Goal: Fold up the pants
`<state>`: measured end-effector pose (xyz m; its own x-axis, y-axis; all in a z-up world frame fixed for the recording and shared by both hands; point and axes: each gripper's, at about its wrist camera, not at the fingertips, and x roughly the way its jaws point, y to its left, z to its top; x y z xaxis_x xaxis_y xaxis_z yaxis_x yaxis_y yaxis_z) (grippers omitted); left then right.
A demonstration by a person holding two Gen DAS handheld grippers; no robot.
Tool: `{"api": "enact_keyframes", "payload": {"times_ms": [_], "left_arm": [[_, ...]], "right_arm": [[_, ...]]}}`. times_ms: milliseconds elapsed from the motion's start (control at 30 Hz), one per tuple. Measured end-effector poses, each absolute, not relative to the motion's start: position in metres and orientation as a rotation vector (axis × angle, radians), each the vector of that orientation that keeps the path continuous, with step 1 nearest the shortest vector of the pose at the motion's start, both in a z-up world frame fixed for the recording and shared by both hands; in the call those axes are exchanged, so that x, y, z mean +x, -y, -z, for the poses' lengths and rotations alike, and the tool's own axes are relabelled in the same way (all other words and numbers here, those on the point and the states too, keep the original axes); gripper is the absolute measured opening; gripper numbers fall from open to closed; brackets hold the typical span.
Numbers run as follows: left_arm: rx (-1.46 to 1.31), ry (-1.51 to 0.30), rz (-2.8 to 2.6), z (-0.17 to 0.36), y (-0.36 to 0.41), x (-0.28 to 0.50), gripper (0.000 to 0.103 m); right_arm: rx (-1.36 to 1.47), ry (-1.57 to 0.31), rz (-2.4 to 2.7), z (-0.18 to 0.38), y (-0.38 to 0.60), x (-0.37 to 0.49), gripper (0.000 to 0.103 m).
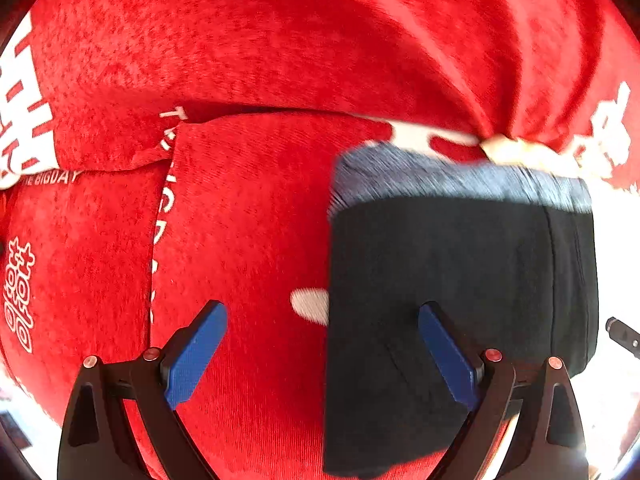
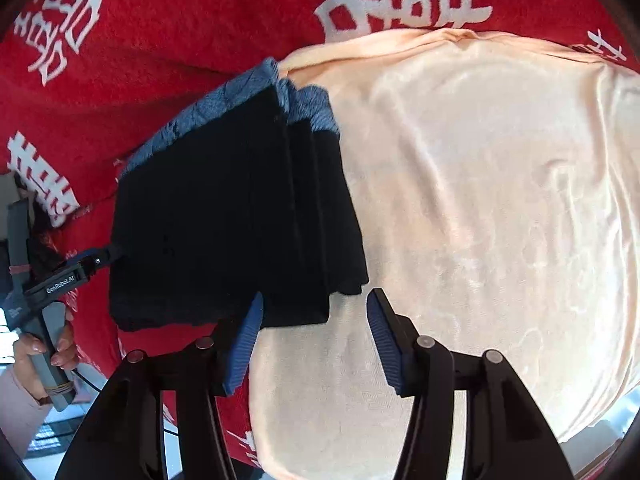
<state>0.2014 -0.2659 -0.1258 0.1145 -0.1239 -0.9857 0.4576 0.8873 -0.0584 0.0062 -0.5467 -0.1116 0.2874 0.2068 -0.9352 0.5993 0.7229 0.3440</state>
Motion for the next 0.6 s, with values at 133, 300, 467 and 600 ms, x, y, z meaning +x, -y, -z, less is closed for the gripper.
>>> {"api": "enact_keyframes", "payload": {"times_ms": [133, 300, 467, 600], "left_arm": [[0.253, -1.364, 0.400, 0.130, 0.276, 0.225, 0.097], [0.285, -1.362, 0.365, 0.159, 0.286, 0.235, 0.103], [0.269, -1.387, 0.394, 0.147, 0.272, 0.233, 0.103], [0.247, -1.432, 0.456, 0.141, 0.256, 0.225, 0.103]], "right_arm": [[0.808, -1.199, 0.247, 0.103, 0.558, 0.025, 0.042], [0.687, -1.261, 0.174, 0.121, 0.546, 0.070, 0.040], [0.605, -1.306, 0.220, 0.135, 0.540, 0.077, 0.039], [0.677, -1.297, 0.213, 0.126, 0.550, 0.059, 0.040]]}}
